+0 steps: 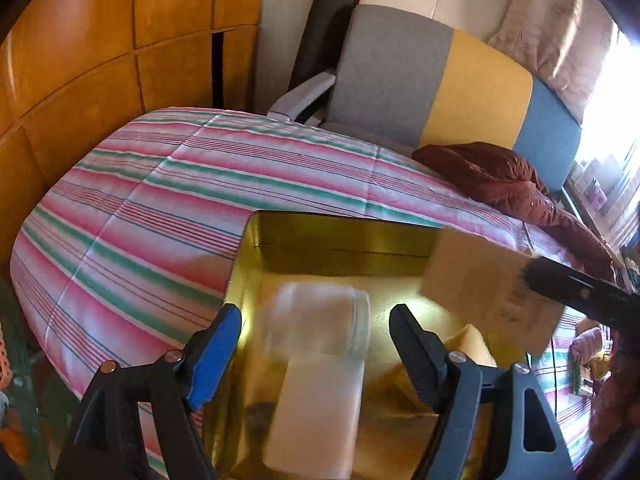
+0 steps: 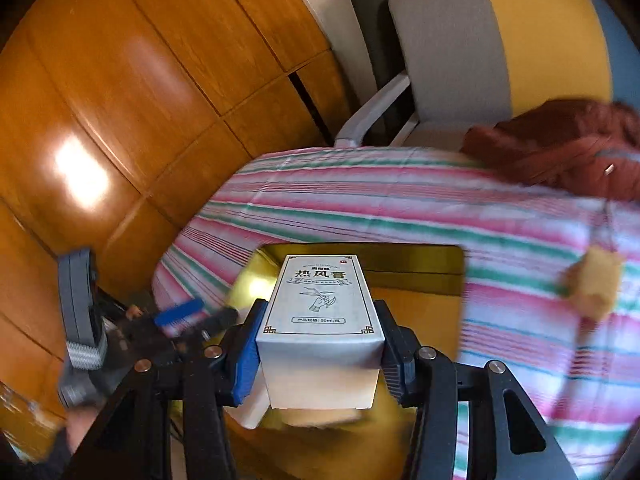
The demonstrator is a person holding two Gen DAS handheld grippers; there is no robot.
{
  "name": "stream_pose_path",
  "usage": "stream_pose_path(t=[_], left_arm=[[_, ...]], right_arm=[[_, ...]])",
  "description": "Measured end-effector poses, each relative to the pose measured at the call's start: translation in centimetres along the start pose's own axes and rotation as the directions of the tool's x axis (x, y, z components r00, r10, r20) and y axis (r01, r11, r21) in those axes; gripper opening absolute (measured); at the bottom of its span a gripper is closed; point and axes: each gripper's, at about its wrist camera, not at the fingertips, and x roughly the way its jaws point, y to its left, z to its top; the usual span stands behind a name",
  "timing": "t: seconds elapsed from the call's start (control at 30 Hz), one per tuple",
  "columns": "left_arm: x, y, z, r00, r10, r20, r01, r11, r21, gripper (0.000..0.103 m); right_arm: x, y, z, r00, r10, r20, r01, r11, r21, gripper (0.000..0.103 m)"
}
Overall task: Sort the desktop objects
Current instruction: 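Carry the medicine box and rolled sock to the gold tray and release, then reach both grippers to the pile of crackers and sponges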
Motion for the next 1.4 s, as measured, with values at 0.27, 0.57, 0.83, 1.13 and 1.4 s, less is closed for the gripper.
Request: stream_pose_path(t=[0.27,0.57,0.83,1.13,1.4], left_arm=[[-3.1,1.8,-1.4,0.997,0.009,0.076,-0.007,1.0,-0.024,0.077],[-6.0,-0.5,-3.0,0.988,-0.065,0.137,0.06,0.998,0.037,0.076],[-6.5,-4.1,-3.9,0.979,-0.175,0.107,0.164,0.981,0.104,0.076],[-6.9,-9.4,-5.4,0.956,-0.288,0.05,0.272,0.939,0.21,0.075],[-6.3,-14.5,-7.2,0.931,-0.362,-0.049,0.359,0.881,0.309,0.071]], right_arm=[[1.7,2.2,-1.1,0.999,0.041,-0.03,-0.04,0.999,0.026,0.055],[-2.3,2.7,-4.9,0.998,-0.069,0.015,0.069,0.997,-0.042,0.076],[-7.3,-0.3,-8.7,0.981,-0.182,0.064,0.184,0.983,-0.028,0.087],[-12.4,-6.9,-12.5,0.951,-0.301,0.064,0.29,0.946,0.142,0.088],[-18.2,-13.0,-16.6,0.901,-0.431,0.041,0.398,0.861,0.316,0.093]])
